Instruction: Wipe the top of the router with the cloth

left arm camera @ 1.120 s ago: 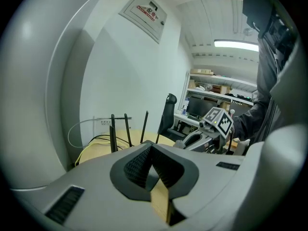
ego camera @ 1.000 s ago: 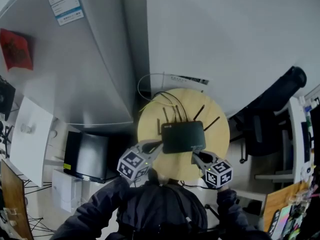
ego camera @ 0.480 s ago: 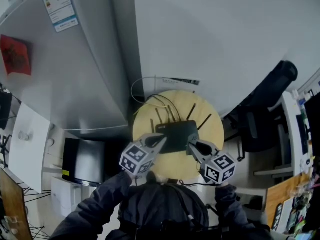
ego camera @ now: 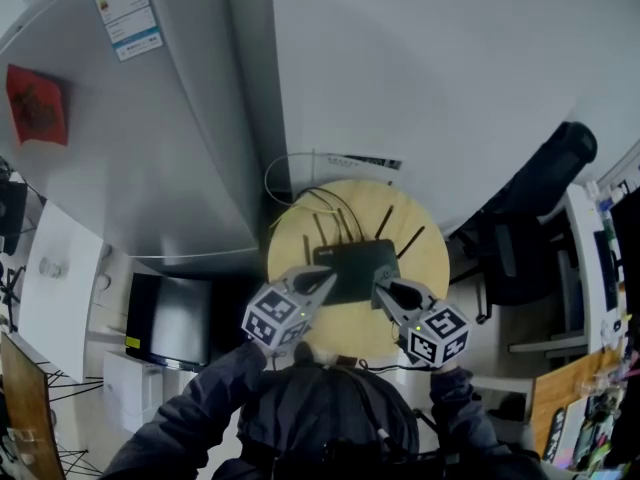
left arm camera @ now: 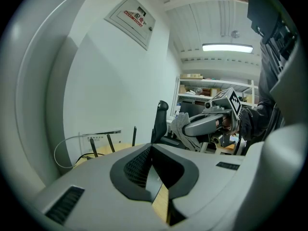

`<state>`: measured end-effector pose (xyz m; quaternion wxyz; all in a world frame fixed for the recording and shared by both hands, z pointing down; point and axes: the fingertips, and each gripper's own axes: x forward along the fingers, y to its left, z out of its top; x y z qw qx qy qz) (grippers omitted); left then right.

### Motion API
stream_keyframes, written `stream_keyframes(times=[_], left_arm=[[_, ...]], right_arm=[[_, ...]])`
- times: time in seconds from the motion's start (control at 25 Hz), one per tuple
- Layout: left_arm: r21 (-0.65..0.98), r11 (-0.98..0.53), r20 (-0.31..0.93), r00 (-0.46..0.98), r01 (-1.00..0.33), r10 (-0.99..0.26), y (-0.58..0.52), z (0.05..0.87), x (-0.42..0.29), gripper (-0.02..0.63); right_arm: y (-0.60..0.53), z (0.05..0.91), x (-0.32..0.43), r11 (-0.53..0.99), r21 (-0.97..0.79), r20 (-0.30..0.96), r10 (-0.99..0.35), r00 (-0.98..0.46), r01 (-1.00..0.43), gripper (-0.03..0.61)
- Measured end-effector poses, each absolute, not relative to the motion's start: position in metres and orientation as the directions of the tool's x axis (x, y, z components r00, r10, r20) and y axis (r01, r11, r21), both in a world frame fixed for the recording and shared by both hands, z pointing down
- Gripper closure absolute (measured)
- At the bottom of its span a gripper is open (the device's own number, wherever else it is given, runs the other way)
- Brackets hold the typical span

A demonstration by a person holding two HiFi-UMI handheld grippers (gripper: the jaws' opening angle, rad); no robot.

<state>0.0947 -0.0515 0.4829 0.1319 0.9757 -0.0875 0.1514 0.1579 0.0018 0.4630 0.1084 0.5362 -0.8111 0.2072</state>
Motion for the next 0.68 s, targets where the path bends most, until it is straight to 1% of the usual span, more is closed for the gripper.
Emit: stream_keyframes(times=[0.68], left_arm=[[0.222, -0.951, 0.312, 0.940, -0.216, -0.140, -0.0556, 0.4772, 0.0962, 0.621]], right_arm=[[-0.0086, 0.4543, 0.1477, 0.377, -0.219, 0.383, -0.815, -0.435, -0.900, 0.511]])
